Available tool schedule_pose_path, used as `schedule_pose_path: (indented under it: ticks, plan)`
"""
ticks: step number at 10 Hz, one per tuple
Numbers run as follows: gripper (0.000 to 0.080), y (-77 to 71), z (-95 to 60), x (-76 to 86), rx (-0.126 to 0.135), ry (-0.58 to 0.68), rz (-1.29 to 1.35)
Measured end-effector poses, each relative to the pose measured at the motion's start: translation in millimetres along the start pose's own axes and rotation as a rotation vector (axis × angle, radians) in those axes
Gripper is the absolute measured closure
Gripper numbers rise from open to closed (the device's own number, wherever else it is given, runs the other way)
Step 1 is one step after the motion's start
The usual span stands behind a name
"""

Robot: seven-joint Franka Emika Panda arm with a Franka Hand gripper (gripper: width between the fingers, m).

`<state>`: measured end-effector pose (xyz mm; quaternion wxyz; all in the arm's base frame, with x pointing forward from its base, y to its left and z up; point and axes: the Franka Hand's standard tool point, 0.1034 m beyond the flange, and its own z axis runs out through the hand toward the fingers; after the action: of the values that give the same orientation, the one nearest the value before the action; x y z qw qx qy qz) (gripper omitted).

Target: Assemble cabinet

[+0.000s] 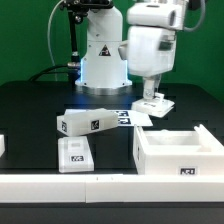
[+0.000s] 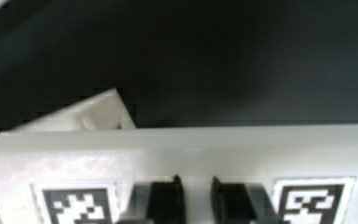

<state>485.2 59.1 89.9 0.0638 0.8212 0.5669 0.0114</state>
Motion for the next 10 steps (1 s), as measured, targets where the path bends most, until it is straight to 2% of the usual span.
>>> schedule_pose_path:
  ticks: [2, 3, 4, 6, 7, 9, 10]
  plan:
    - [0.0733, -5.5, 9.6, 19.7, -0.018, -0.054, -0.293]
    - [0.0733, -9.2, 13.1, 24.0, -0.028, -0.07, -0.443]
    - [0.0733, -6.5, 13.0, 19.6, -0.026, -0.076, -0.507]
    - [0.0733, -8.7, 12.6, 20.0, -0.024, -0.081, -0.464]
    - [0.0733, -17.1, 10.2, 25.4, -0.02, -0.101, -0.443]
    - [0.0733, -34.7, 8.0, 34.6, 0.008, -0.186, -0.383]
    - [0.0733, -34.9, 6.6, 37.5, 0.007, -0.19, -0.376]
